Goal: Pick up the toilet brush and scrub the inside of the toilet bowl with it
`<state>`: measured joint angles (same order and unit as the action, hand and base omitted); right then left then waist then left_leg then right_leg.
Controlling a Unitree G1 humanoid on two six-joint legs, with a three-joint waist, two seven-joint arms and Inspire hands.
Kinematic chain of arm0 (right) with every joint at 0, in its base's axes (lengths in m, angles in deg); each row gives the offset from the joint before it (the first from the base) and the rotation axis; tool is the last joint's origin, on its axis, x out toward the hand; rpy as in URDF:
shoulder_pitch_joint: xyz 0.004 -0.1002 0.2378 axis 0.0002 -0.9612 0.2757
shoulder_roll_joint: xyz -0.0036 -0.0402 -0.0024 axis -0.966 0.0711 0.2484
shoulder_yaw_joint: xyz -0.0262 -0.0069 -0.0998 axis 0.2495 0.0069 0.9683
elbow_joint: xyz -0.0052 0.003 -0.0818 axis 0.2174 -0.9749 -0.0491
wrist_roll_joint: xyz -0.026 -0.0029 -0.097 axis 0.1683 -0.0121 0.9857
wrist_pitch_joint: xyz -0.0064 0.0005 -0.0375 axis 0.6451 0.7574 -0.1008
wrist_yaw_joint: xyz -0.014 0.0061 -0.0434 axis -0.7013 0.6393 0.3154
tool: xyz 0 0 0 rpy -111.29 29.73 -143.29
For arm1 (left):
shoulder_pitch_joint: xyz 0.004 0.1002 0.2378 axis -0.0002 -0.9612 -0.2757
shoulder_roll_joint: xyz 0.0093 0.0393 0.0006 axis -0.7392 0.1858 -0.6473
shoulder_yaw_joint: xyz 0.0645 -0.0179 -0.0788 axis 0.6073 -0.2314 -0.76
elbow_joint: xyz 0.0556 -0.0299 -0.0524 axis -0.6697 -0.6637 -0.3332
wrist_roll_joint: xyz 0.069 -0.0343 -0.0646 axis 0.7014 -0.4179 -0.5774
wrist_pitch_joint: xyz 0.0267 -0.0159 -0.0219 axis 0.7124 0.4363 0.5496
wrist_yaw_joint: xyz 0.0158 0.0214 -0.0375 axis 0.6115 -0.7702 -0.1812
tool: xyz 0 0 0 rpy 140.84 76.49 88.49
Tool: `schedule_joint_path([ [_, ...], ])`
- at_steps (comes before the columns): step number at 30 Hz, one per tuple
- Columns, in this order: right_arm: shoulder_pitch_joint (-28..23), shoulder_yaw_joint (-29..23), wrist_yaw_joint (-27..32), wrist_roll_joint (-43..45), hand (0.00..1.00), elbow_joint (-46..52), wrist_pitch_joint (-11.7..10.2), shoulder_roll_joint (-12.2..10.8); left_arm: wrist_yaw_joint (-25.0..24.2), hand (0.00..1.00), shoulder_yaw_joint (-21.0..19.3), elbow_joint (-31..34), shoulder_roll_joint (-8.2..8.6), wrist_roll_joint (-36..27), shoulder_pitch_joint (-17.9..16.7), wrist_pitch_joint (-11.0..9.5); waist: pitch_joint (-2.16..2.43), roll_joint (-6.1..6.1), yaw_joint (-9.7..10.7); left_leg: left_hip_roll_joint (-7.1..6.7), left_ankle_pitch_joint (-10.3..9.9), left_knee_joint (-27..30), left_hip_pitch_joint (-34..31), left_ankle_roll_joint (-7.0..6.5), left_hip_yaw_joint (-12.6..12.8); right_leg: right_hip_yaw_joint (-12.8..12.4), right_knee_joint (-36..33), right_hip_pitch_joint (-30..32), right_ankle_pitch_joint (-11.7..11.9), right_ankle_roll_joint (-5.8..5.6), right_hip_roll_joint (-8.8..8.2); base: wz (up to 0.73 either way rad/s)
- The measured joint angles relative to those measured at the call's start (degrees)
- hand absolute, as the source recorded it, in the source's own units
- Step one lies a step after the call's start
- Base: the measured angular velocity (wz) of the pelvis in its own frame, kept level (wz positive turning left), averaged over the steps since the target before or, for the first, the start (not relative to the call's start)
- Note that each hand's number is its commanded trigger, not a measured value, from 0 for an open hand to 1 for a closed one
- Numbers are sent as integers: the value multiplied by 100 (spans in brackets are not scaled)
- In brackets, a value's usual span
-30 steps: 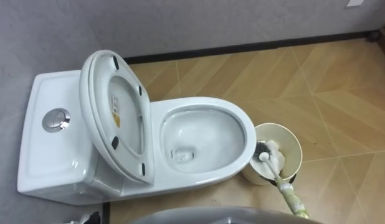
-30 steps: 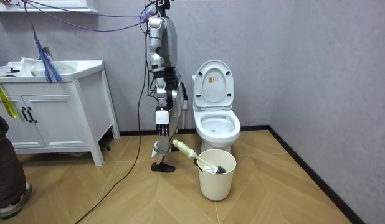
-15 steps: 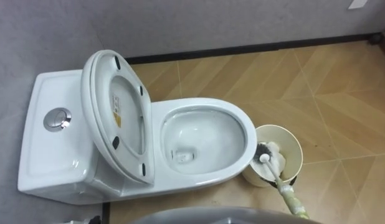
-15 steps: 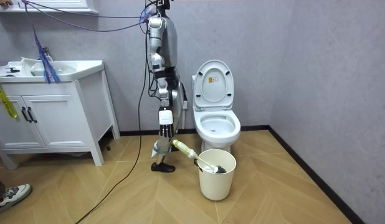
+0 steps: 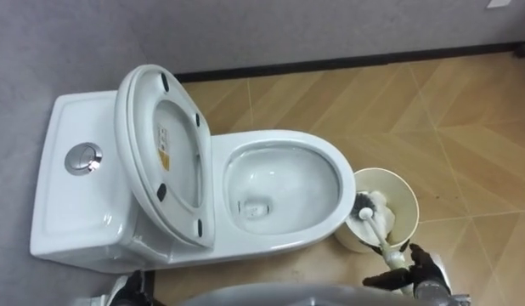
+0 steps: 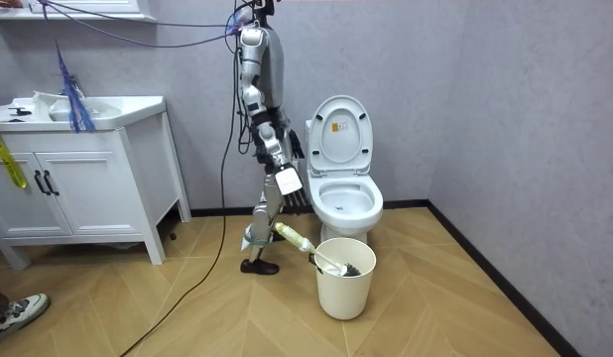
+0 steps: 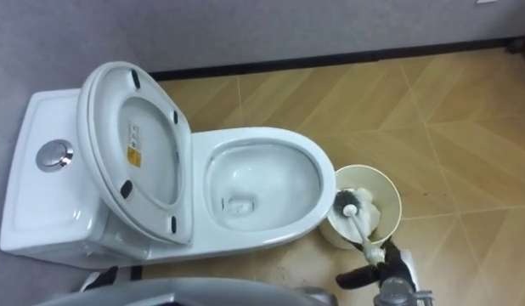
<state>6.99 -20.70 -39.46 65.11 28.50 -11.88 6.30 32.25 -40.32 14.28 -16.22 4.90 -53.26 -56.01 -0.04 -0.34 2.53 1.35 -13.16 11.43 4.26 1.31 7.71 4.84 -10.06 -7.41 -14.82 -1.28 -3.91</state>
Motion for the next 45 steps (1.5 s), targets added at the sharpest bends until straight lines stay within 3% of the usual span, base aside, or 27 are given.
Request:
schedule_joint_path([
  [11, -15, 15, 569, -48, 0, 559, -345, -1, 60, 0, -5, 12, -91, -116, -52, -304, 11, -50, -42, -1, 1, -64, 22, 0, 7, 30, -50, 37, 4, -2, 1, 0],
  [19, 1, 14, 1047, -46, 0, 488, -543, 2, 573, 0, -7, 12, -156, -115, -80, -499, 27, -123, -122, -1, 1, -53, -17, -1, -36, 258, -46, 42, 43, -29, -13, 3],
  [27, 239, 11, 1198, -515, 0, -269, -525, 14, 666, 0, -2, 65, -189, -345, 93, -532, 24, -99, -124, 0, 2, 157, -352, -3, -198, 525, -63, 172, 48, -21, -29, 12],
  [31, 598, 12, 1199, -556, 0, -580, -505, 68, 638, 0, 20, 10, -186, -479, 461, -538, -20, -56, -128, 0, 48, 325, -825, -33, -320, 693, -97, 497, 115, -1, -31, 17],
  [36, 1085, 46, 1231, -950, 0, -975, -513, 215, 639, 0, 190, 33, -203, -639, 777, -557, -41, -13, -127, -6, 74, 634, -1436, -77, -406, 805, -333, 999, 129, -6, -72, 16],
  [39, 1481, 80, 1237, -1019, 0, -1454, -518, 367, 642, 0, 397, 29, -238, -738, 997, -586, -86, 38, -116, -3, 91, 884, -1882, -107, -421, 948, -499, 1334, 129, -7, -107, 24],
  [44, 2025, 146, 1138, -1484, 0, -1929, -501, 558, 651, 0, 679, 31, -296, -797, 1396, -587, -135, 59, -172, 1, 163, 1095, -2559, -188, -458, 949, -860, 2038, 128, -6, -141, 9],
  [45, 2126, 215, 1121, -1643, 0, -2001, -498, 626, 650, 0, 783, 30, -321, -802, 1497, -587, -162, 54, -200, -3, 180, 1140, -2686, -203, -458, 931, -937, 2181, 127, -6, -163, 0],
])
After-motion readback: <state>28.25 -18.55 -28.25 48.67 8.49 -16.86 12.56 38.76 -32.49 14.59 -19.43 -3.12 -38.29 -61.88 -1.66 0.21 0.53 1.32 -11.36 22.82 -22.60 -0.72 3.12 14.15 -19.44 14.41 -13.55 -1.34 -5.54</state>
